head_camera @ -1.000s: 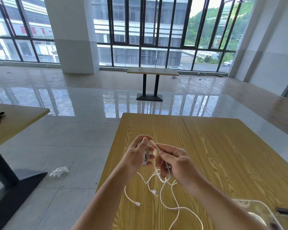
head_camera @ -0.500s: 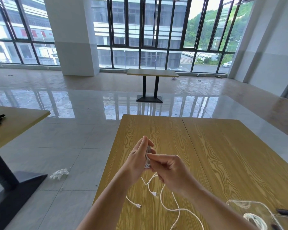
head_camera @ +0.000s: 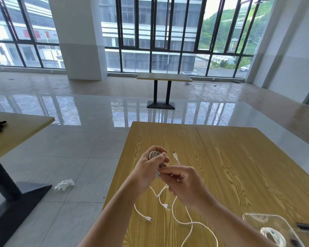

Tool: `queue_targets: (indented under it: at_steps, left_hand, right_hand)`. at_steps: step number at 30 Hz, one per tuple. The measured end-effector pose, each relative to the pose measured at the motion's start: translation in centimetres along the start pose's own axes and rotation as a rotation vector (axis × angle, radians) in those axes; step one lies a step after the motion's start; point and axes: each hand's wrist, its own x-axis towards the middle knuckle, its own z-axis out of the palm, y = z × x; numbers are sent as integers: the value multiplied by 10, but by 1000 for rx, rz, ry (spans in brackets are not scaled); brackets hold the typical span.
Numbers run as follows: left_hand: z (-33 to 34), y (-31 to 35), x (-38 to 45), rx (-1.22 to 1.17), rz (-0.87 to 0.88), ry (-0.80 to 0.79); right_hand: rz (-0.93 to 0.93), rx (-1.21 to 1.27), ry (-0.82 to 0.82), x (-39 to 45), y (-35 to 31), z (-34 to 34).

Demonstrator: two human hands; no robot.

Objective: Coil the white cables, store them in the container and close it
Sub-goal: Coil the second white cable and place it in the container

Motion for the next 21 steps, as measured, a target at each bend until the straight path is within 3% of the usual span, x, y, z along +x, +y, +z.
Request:
queue_targets:
  at_steps: [5,8,16,18,21]
  left_hand:
    - [-2,0,5,-54,-18,102]
    - [-10,2,8,-57,-12,114]
    - [-21,14,15,-41,14,58]
    - [-22,14,17,-5,9,21]
    - [-22,11,20,73,9,-11]
  right_hand:
    - [52,-14,-59,0,3,-5]
    - [149,-95,-223,-1,8,-16]
    - [183,-658,-679,7,21,-38]
    - [193,-709,-675,11,30,-41]
    - [220,-681,-528,17,41,-46]
